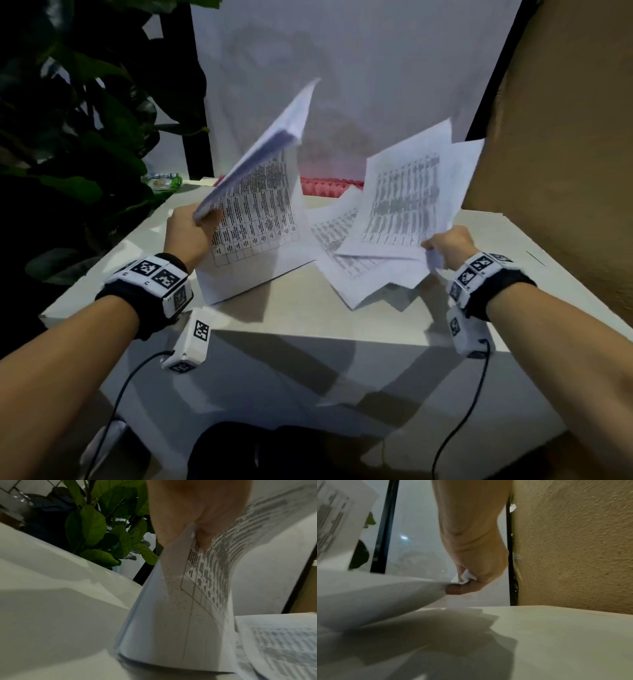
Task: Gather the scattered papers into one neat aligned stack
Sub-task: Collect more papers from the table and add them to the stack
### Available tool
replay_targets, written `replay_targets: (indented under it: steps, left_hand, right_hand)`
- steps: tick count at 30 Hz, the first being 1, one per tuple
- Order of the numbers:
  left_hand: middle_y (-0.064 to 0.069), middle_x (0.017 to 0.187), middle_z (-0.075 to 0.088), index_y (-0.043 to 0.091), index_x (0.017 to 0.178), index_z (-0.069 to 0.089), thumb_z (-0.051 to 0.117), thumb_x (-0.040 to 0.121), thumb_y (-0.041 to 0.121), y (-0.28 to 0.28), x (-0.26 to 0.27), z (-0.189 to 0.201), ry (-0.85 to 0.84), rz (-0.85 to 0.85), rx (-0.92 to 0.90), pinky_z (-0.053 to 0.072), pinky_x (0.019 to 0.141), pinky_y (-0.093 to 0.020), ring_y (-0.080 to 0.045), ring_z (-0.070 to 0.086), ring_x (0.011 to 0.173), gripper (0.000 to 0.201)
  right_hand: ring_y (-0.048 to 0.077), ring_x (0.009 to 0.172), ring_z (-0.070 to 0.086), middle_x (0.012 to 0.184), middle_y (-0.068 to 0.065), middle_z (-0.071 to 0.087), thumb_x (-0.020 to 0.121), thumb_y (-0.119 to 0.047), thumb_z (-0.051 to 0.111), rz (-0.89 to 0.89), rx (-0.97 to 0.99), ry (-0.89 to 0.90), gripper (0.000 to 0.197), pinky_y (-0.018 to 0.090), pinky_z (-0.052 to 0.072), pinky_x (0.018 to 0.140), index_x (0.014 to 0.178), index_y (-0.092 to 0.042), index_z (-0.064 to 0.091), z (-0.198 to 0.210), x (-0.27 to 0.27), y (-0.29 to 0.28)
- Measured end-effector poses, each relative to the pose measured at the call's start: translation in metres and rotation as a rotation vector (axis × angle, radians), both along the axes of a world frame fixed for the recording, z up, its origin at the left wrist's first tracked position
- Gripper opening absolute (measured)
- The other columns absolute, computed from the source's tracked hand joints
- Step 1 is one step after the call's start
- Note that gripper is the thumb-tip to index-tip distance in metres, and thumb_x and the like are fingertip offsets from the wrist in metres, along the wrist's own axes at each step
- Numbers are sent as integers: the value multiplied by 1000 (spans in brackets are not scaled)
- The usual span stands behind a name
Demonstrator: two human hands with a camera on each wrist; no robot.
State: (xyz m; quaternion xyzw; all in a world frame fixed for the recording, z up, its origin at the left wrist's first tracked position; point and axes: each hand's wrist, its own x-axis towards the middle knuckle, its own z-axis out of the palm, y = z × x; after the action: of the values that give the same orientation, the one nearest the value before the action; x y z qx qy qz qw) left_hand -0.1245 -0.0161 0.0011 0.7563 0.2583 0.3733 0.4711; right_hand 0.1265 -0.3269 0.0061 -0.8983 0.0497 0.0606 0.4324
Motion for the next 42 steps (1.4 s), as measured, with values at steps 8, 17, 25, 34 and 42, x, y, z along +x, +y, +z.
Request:
replay_targets:
  steps: [8,17,25,34,42]
  left_hand:
    - [-10,105,63,1,115,61,46,91,-2,-5,7,7,129,49,-112,47,75,-28,-23,57,102,28]
    - [-12,68,74,-8,130,46,43,96,8,-15,29,-6,375,-216,-731,57,49,-30,-17,69,49,38]
    - [-15,49,67,1,91,53,37,99,11,-23,36,-14,494,-207,-771,51,33,-34,-24,64,38,21]
    - [-16,106,67,-3,124,50,46,95,6,-34,45,-10,279,-209,-786,56,75,-41,-30,65,90,31]
    - [-20,95,72,-8,106,61,46,93,6,-51,48,5,187,-226,-658,61,57,-33,-30,70,81,24]
  right_hand:
    - [27,129,47,140,11,49,91,-10,54,-92,543,23,45,32,40,103,132,4,44,49,14,-27]
    - [27,76,63,114,23,63,81,8,63,14,839,45,36,38,57,66,115,15,54,62,-2,1]
    - [31,95,63,122,22,60,82,7,63,-46,884,-34,41,40,56,75,120,15,50,75,-6,6]
    - [22,47,66,89,18,65,90,4,52,40,944,144,13,35,53,36,102,6,56,91,-16,24]
    - [22,75,60,94,14,64,78,2,68,296,454,266,12,32,52,64,85,2,59,42,-46,57]
